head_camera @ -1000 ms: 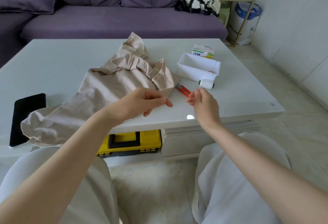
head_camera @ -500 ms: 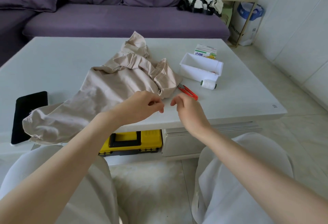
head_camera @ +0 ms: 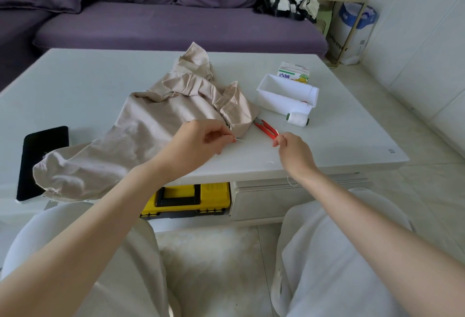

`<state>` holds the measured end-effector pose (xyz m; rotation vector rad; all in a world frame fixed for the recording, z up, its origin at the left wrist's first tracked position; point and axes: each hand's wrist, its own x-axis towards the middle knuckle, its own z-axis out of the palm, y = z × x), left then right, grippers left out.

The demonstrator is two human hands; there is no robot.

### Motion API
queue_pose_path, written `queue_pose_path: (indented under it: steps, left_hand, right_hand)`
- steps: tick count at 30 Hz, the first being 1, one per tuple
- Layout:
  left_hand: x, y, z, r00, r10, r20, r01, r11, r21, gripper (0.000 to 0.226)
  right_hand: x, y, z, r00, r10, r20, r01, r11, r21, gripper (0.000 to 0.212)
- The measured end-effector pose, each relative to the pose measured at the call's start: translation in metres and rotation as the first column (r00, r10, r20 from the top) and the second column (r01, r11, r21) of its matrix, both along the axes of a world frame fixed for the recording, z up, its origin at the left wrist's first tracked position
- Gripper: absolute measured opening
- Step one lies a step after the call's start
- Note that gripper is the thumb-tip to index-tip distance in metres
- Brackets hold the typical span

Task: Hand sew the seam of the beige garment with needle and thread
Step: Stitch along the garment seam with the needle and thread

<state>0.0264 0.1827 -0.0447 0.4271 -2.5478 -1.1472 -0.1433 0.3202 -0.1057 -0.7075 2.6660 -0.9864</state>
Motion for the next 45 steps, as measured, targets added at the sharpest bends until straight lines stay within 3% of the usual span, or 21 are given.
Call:
queue_pose_path:
  steps: [5,8,11,14,19,21,24,30,35,41,45]
  left_hand:
    - [0.006,0.012,0.013,0.98,-0.201,0.011,0.189,0.94,0.285,0.009]
    - [0.006,0.014,0.011,0.956,-0.289,0.043,0.258,0.905,0.34,0.01]
    - [-0.002,0.012,0.002,0.976,-0.212,0.041,0.193,0.941,0.277,0.01]
    - [-0.011,0.005,-0.004,0.996,-0.09,0.017,0.088,0.99,0.111,0.011]
    - [-0.022,0.001,-0.01,0.999,-0.009,-0.034,0.007,0.998,-0.067,0.008]
    - [-0.024,-0.002,-0.011,0.999,0.011,-0.053,-0.017,0.994,-0.107,0.008]
    - [-0.021,-0.007,-0.012,0.999,0.02,-0.048,-0.026,0.991,-0.133,0.007]
    - [-0.01,-0.026,-0.02,0.992,0.123,-0.037,-0.127,0.984,-0.124,0.007]
    - [-0.001,-0.039,-0.022,0.963,0.263,-0.052,-0.267,0.959,-0.093,0.009]
    - [0.005,-0.01,-0.006,0.991,0.096,-0.095,-0.1,0.994,-0.034,0.011]
    - [0.007,0.011,-0.002,0.997,-0.06,-0.038,0.058,0.997,-0.041,0.011]
  right_hand:
    - [-0.009,-0.001,0.003,1.0,-0.019,0.014,0.019,1.0,-0.025,0.031]
    - [-0.007,0.001,0.004,0.999,-0.01,-0.051,0.011,1.0,0.016,0.03]
    - [-0.002,0.002,0.01,0.993,-0.001,-0.122,-0.002,1.0,-0.03,0.029]
    - [0.014,-0.008,0.026,0.996,0.066,0.056,-0.047,0.956,-0.289,0.03]
    - [0.041,-0.026,0.042,0.949,0.242,0.2,-0.134,0.888,-0.44,0.033]
    - [0.041,-0.03,0.041,0.936,0.299,0.184,-0.202,0.887,-0.415,0.034]
    - [0.03,-0.03,0.034,0.956,0.291,0.031,-0.263,0.903,-0.34,0.036]
    - [0.005,-0.016,0.033,0.992,0.124,-0.021,-0.125,0.944,-0.304,0.029]
    - [-0.011,-0.006,0.016,1.0,0.003,0.012,-0.001,0.987,-0.162,0.027]
    - [-0.013,-0.01,0.007,0.993,-0.023,0.119,0.03,0.998,-0.058,0.029]
    - [-0.005,-0.014,0.011,0.995,0.071,0.066,-0.071,0.997,-0.009,0.025]
